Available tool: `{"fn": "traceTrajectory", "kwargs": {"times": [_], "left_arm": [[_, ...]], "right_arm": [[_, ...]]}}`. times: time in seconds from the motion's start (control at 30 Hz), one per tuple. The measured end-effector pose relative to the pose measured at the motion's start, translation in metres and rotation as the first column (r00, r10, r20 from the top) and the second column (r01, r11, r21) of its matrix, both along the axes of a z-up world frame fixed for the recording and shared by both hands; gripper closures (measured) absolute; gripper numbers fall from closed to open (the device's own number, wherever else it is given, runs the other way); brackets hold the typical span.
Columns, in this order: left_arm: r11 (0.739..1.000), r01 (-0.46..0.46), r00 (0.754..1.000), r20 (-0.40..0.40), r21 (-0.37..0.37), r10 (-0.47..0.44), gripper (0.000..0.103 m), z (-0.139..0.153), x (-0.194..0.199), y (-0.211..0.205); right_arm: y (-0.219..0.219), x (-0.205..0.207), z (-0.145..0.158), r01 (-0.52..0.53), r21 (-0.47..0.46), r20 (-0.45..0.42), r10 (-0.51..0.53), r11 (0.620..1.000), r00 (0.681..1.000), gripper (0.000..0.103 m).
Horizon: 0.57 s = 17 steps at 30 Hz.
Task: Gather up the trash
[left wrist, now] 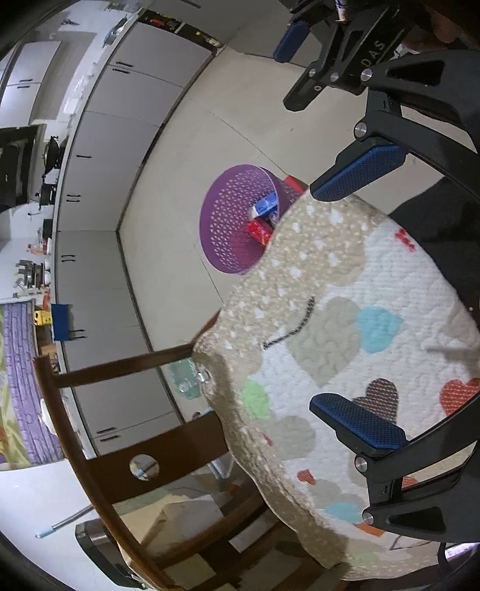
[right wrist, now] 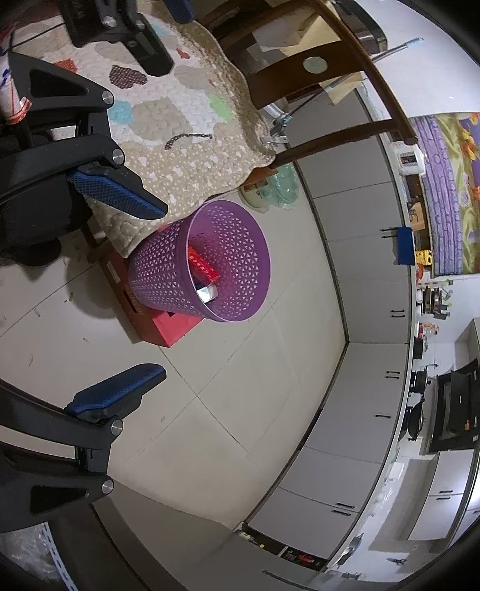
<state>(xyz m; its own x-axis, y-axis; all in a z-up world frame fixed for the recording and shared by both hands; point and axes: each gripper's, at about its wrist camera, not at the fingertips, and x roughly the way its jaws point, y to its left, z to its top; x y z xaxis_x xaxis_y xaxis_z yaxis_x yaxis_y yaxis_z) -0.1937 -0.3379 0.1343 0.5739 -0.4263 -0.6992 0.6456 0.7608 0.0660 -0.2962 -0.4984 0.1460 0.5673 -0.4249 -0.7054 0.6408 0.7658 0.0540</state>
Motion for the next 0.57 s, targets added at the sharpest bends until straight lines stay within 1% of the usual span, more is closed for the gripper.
{"fn": "traceTrajectory", "kwargs": {"times": [0.2,0.37,0.57], "left_arm": [[0.999,0.032,0.999,0.003,-0.020,-0.032,0.000,0.003,0.001,-0.010],[0.998,0.056,0.998,0.005,-0.018,-0.056,0.000,0.003,0.005,-0.025],[0.997,0.073,0.997,-0.004,-0.013,-0.073,0.000,0.000,0.009,-0.033]], "right_arm": [[-0.006,-0.004,0.002,0.015,0.008,0.042,-0.016,1.000,0.999,0.019],[-0.010,-0.009,0.003,0.033,0.017,0.067,-0.034,0.999,0.997,0.019],[-0.015,-0.010,0.001,0.047,0.026,0.069,-0.049,0.999,0.996,0.018]]}}
